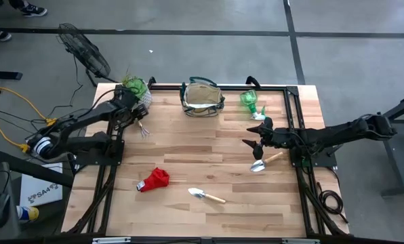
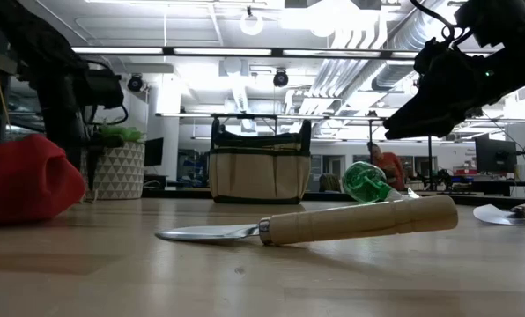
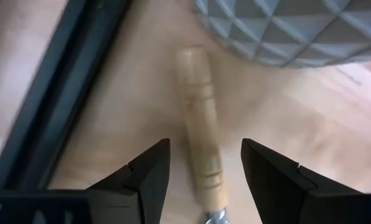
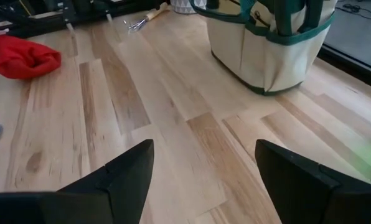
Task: Pick & Place Garden tools in Gardening bag
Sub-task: Put the hand rake into the gardening bag
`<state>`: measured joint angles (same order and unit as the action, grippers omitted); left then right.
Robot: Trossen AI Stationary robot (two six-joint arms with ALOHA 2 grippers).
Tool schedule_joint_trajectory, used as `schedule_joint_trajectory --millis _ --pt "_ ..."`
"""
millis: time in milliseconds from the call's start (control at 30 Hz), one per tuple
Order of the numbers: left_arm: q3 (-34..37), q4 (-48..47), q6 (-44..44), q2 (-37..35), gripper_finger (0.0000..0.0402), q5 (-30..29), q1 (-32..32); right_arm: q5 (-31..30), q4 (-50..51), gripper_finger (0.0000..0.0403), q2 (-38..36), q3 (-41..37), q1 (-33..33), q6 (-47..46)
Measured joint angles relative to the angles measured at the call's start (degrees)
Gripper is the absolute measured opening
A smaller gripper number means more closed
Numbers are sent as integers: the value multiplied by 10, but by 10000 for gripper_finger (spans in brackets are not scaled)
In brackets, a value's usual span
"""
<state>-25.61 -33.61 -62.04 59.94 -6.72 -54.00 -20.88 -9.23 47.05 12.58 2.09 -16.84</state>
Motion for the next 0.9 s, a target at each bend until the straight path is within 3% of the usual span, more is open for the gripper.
schedule_joint_trajectory --millis 500,900 --pt "-3 25 6 76 185 21 0 0 0 272 0 0 0 0" --pt "-1 6 58 77 68 42 0 0 0 272 0 0 0 -9"
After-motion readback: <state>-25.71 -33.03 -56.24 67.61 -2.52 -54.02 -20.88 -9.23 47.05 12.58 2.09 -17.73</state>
